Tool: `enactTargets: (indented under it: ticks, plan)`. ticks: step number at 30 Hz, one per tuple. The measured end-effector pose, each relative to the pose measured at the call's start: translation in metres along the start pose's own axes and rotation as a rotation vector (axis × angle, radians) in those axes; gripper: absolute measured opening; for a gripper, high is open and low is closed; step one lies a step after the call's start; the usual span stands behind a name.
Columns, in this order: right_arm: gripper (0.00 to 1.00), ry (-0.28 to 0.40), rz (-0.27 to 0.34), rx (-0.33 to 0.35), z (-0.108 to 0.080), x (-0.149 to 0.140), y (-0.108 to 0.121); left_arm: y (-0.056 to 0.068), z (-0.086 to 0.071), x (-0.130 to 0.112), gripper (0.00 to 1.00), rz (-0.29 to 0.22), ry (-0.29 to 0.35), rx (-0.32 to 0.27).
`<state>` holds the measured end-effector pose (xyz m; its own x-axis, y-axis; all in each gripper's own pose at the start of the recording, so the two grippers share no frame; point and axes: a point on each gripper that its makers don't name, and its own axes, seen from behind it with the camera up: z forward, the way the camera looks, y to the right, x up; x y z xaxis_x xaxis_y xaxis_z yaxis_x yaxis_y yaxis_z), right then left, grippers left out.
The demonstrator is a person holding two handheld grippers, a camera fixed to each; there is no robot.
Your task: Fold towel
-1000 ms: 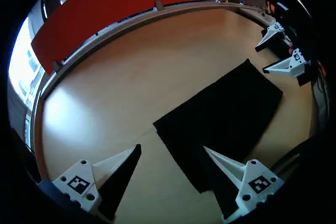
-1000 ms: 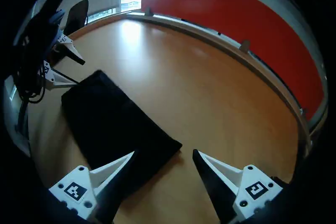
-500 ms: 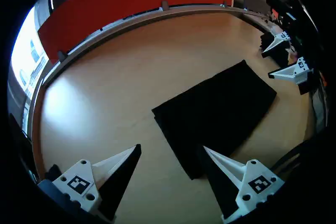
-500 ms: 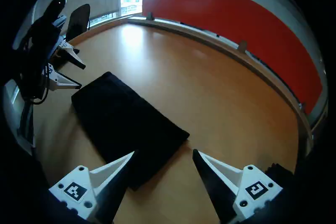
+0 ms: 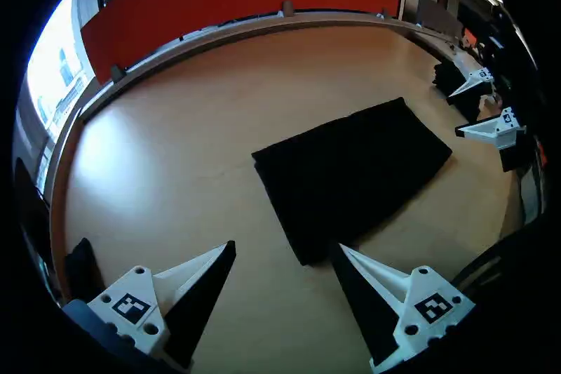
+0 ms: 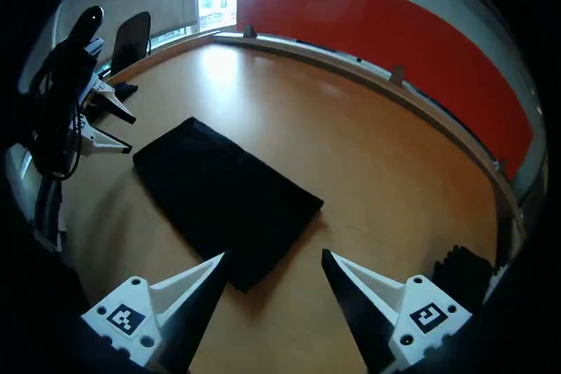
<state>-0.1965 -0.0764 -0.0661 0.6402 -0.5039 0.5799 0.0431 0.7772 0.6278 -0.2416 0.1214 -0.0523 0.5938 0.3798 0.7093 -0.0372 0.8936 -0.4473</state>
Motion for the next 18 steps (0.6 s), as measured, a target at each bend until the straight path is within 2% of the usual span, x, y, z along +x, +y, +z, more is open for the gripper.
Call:
enactTargets:
  ticks: [9, 18]
  plan:
    - [0.98, 0.003, 0.007, 0.004, -0.006, -0.011, -0.007, 0.002, -0.011, -0.014, 0.99, -0.046, 0.009, 0.02]
    - [0.98, 0.017, -0.014, 0.026, -0.002, -0.012, -0.012, -0.001, -0.022, -0.026, 0.99, -0.074, 0.033, 0.051]
